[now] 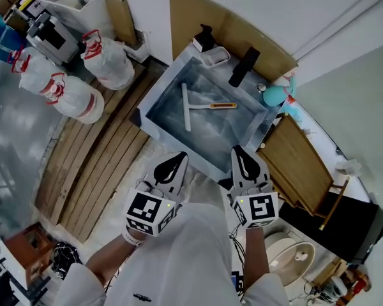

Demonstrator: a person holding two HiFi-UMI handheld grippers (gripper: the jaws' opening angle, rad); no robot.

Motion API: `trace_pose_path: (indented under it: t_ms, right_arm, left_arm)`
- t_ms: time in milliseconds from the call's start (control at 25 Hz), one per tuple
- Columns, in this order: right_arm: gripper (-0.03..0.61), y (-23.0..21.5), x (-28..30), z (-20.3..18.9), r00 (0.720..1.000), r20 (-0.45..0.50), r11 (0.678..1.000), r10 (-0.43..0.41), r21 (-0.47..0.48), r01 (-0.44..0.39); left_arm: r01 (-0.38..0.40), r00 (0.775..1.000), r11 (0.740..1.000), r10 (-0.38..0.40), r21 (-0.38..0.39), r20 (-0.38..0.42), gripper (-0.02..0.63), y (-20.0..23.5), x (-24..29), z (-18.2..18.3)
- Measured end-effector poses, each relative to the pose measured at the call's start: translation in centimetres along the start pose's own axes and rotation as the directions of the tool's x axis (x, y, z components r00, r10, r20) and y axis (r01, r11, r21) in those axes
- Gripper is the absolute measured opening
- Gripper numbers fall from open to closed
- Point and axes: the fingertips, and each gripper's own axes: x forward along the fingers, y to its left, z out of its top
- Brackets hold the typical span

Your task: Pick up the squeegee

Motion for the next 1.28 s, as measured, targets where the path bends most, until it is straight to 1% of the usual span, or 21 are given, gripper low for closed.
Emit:
trace_pose_path:
  t_ms: [280,480,640,720,840,960,1160,1280]
  right_arm:
    - [0.008,-2.3,4.1,-1.1,0.996,-0.058,0.996,0.071,-0.059,-0.074]
    - [0.008,-4.1,7.1,-2.2,0.989,-0.098,0.990,0.111,-0.079,-0.119]
    - [0.009,-5.6,10.1,-4.2,0.977,-0.154,0.982,0.146,-0.101,-0.162]
    - [0.015,-6.1,11.5,-5.3,0.966,-0.190,0.974,0.174,-0.113,-0.198]
    - [0.064,-6.5,13.2,-6.7,0.948,-0.236,0.956,0.214,-0.149,-0.253]
    - [0.072,-6.8,15.2,-8.5,0.926,-0.284,0.935,0.249,-0.179,-0.307]
    - [0.089,-7.4,18.4,-12.3,0.873,-0.382,0.897,0.304,-0.194,-0.397]
    - [0.099,-7.6,20.2,-14.5,0.840,-0.433,0.869,0.328,-0.211,-0.448]
  left_arm:
    - [-0.025,0.999,0.999,0.024,-0.027,-0.036,-0.002,1.1,3.7,-0.5]
    - [-0.043,0.997,0.998,0.039,-0.054,-0.066,-0.002,1.9,6.3,-1.2]
    - [-0.058,0.995,0.996,0.052,-0.068,-0.089,-0.002,2.8,8.8,-2.1]
    - [-0.066,0.993,0.995,0.058,-0.074,-0.104,-0.002,3.3,10.0,-2.8]
    - [-0.083,0.990,0.993,0.073,-0.079,-0.124,-0.002,4.3,11.8,-3.8]
    - [-0.100,0.986,0.991,0.087,-0.087,-0.143,-0.002,5.3,13.2,-4.5]
    - [-0.118,0.979,0.987,0.097,-0.107,-0.181,-0.002,6.3,15.2,-6.0]
    - [-0.126,0.975,0.983,0.099,-0.130,-0.198,-0.002,6.7,16.5,-6.9]
